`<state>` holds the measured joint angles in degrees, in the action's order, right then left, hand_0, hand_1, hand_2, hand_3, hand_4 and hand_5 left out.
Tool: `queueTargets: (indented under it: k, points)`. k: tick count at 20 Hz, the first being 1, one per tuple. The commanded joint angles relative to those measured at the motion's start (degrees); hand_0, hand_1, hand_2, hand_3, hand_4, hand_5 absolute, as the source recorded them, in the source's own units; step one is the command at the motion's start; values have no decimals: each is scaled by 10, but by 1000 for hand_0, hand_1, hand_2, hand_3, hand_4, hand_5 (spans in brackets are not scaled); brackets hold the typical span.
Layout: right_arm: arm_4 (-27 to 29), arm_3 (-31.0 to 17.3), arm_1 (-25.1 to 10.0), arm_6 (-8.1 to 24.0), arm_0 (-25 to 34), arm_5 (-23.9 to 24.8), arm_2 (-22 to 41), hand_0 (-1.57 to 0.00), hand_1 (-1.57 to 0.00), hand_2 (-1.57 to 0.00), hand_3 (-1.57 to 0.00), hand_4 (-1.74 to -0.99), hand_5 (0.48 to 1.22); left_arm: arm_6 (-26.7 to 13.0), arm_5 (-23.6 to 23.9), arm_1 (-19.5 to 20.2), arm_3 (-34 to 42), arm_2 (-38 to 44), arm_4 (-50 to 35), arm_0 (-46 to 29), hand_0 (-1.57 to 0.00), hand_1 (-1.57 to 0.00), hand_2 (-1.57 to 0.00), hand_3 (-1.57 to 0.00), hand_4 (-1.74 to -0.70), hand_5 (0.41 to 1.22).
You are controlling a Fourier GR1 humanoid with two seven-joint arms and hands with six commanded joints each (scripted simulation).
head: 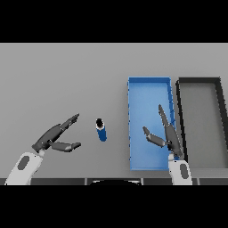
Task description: Pick up the blue pipe and place it into the blue bin.
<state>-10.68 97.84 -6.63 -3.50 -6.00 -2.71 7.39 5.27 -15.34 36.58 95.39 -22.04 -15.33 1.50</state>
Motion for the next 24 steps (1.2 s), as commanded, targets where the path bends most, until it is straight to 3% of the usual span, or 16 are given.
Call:
queueTargets:
  k: [1,6,10,14,18,22,24]
  points:
    - [-1,-5,4,3,2,2,1,1,1,1,1,-1211,613,1,6,-11,-3,-12,18,-1,1,1,1,1,-1170,490]
    - [-10,9,13,7,-9,8,11,1,1,1,1,-1223,620,5,28,-56,-9,-50,69,8,1,1,1,1,-1186,464]
    - [-14,18,14,17,-16,10,13,1,1,1,1,-1229,622,-11,26,-104,-57,-68,78,39,1,1,1,1,-1206,468]
    - [-5,20,10,12,-16,9,5,1,1,1,1,-1212,610,-12,24,-157,-115,-81,86,69,1,1,1,1,-1186,469]
    - [-2,20,9,12,-17,9,1,1,1,1,1,-1201,605,-6,31,-182,-157,-91,116,103,1,1,1,1,-1131,462]
    - [12,18,6,6,-19,0,-5,1,1,1,1,-1206,606,16,30,-223,-178,-91,100,113,1,1,-1,1,-1215,533]
    - [3,22,6,8,-22,4,0,1,1,1,1,-1196,603,22,32,-236,-186,-87,91,114,1,-40,-110,-43,-1267,585]
